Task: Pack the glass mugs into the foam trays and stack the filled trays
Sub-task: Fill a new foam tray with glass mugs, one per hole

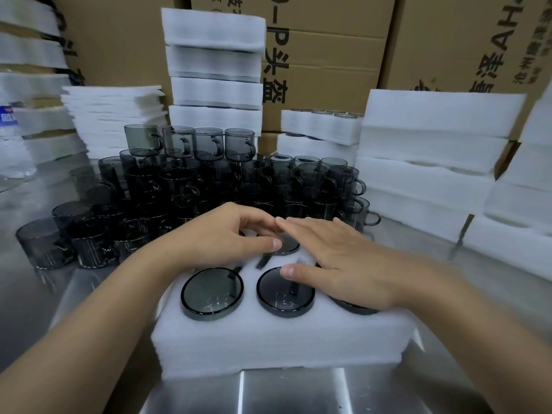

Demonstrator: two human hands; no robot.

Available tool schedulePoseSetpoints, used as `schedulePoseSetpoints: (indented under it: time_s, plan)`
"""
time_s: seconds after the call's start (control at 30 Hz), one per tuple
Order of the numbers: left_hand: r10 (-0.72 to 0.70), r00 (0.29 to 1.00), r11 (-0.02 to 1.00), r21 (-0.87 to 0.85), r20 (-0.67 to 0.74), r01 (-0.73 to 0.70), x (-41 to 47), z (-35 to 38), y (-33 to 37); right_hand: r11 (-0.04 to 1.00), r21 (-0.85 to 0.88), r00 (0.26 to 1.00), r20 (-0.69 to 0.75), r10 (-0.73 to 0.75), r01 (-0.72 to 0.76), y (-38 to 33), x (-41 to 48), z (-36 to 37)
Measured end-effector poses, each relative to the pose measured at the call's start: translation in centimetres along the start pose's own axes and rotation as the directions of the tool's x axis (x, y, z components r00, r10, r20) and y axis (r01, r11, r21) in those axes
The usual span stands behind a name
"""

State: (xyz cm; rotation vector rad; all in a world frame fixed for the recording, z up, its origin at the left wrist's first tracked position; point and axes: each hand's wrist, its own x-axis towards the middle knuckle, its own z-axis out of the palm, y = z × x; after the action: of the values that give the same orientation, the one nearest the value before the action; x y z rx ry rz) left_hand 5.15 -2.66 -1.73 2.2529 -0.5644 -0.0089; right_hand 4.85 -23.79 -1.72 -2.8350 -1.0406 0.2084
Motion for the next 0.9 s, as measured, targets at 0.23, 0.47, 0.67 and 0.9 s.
schedulePoseSetpoints:
  time_s: [0.23, 0.47, 0.67, 0.9]
  plan:
    - [0.003, 1.0, 1.0, 0.018, -0.001, -0.003, 0.0, 0.0, -0.1, 0.998, -0.067, 1.0, -0.005, 0.019, -0.02, -0.4, -0.2, 0.0]
    - [0.011, 1.0, 0.999, 0.043, -0.007, -0.011, 0.2, 0.1, -0.4, 0.996, -0.092, 0.999, -0.044, 0.009, -0.014, -0.4, -0.1, 0.2]
    - [0.021, 0.999, 0.997, 0.07, -0.045, -0.018, 0.1, 0.3, -0.5, 0.999, -0.006, 0.998, -0.057, -0.035, 0.034, 0.1, -0.1, 0.3]
    - [0.034, 0.996, 0.992, 0.124, -0.084, -0.023, -0.4, 0.7, -0.5, 0.999, -0.017, 0.988, -0.146, -0.048, 0.046, 0.2, 0.0, 1.0]
